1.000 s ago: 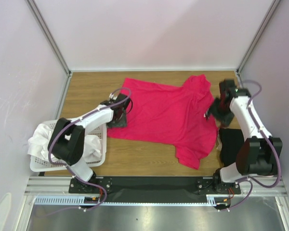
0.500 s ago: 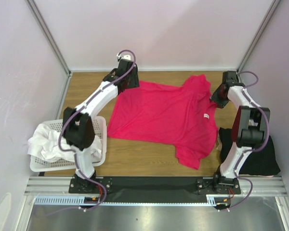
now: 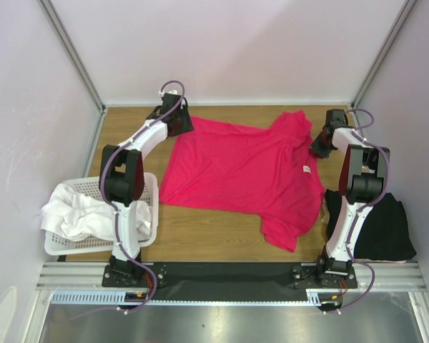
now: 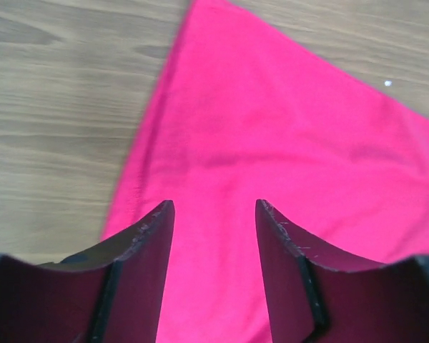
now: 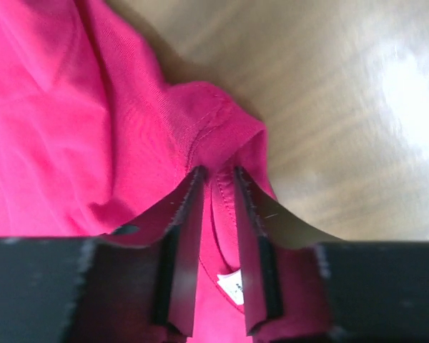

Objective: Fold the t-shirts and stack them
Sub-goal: Flatten the tshirt out

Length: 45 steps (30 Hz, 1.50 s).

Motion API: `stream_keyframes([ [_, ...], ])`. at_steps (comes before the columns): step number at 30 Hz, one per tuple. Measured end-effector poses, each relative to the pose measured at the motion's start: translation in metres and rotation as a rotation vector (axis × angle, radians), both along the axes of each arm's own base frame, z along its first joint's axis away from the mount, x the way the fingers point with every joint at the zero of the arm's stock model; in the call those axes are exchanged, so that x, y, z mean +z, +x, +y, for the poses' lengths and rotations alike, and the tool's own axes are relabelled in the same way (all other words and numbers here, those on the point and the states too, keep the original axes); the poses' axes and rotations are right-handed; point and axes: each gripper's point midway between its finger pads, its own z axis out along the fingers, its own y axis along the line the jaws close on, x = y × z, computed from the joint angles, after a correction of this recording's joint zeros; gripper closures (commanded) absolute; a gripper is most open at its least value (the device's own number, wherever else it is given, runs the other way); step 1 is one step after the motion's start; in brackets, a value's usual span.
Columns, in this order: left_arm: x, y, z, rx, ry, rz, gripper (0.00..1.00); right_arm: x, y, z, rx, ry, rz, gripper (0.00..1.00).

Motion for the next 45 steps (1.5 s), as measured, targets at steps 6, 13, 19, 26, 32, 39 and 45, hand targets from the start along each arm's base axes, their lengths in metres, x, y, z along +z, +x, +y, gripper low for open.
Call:
stream_keyframes([
  [6, -0.025, -0.014, -0.022, -0.008, -0.015, 0.038, 0.53, -0.001, 0.016, -0.008, 0.022, -0.02, -0.012, 0.83],
  [13, -0.076, -0.061, -0.017, 0.041, 0.08, 0.18, 0.64, -0.001, 0.027, -0.02, 0.052, -0.04, -0.013, 0.81],
  [19, -0.078, -0.077, -0.007, 0.082, 0.141, 0.196, 0.68, -0.002, 0.025, -0.021, 0.067, -0.047, -0.006, 0.81],
  [26, -0.081, -0.122, -0.004, 0.089, 0.221, 0.254, 0.7, -0.004, 0.001, -0.016, 0.076, -0.049, 0.011, 0.83],
  [32, -0.081, -0.15, -0.007, 0.069, 0.273, 0.3, 0.69, -0.004, -0.034, -0.011, 0.085, -0.048, 0.066, 0.83],
  [39, -0.078, -0.169, 0.007, 0.069, 0.353, 0.376, 0.68, -0.003, -0.053, -0.01, 0.103, -0.056, 0.135, 0.7],
  [45, -0.044, -0.135, -0.006, -0.006, 0.375, 0.34, 0.51, 0.038, -0.005, -0.006, 0.176, -0.027, 0.058, 0.45],
])
